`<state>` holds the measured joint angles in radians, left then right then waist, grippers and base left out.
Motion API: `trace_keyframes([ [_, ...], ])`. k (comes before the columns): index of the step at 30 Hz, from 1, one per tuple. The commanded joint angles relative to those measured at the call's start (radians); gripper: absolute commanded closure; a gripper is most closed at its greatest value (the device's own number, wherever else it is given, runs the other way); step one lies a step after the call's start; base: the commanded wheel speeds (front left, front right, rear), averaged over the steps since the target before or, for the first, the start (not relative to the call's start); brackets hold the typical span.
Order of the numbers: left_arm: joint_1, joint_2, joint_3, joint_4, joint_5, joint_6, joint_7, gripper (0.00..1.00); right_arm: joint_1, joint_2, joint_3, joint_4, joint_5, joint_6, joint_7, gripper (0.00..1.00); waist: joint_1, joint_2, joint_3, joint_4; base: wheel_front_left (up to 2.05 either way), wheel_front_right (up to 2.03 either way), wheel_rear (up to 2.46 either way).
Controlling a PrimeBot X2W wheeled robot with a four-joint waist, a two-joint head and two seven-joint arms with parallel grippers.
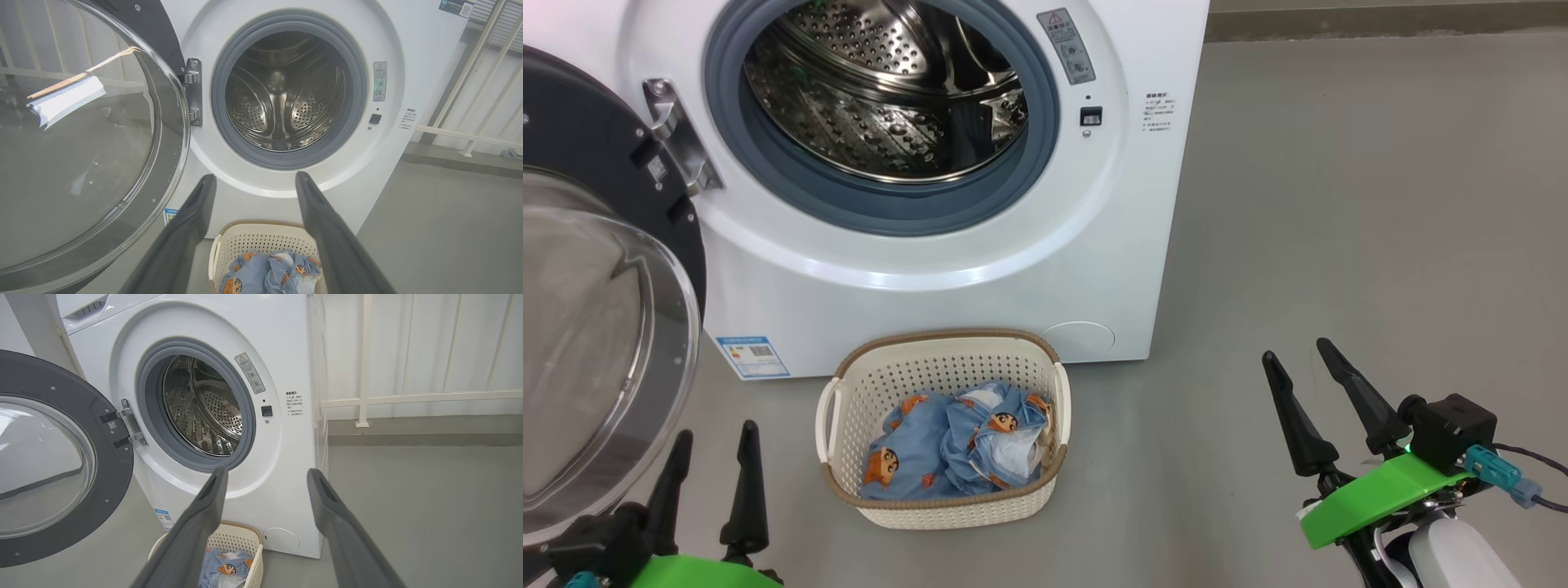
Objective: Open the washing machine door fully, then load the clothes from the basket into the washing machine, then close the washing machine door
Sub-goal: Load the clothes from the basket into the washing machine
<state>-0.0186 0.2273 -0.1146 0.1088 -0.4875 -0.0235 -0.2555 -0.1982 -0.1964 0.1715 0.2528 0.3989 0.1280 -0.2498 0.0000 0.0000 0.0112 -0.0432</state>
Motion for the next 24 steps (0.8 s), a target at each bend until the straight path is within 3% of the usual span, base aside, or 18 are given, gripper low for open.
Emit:
trace_keyframes([
  [1,-0.025,0.019,0.043,-0.018,0.014,-0.005,-0.006,0.00,-0.004,-0.003,0.016,-0.029,-0.012,0.003,-0.012,0.00,0.0000,0.0000,0.000,0.000,0.00,0.00,0.00],
  [24,-0.022,0.018,0.040,-0.013,0.019,-0.015,-0.006,0.00,-0.001,-0.003,0.023,-0.030,-0.009,0.003,-0.012,0.00,0.0000,0.0000,0.006,-0.001,0.10,-0.10,0.00],
])
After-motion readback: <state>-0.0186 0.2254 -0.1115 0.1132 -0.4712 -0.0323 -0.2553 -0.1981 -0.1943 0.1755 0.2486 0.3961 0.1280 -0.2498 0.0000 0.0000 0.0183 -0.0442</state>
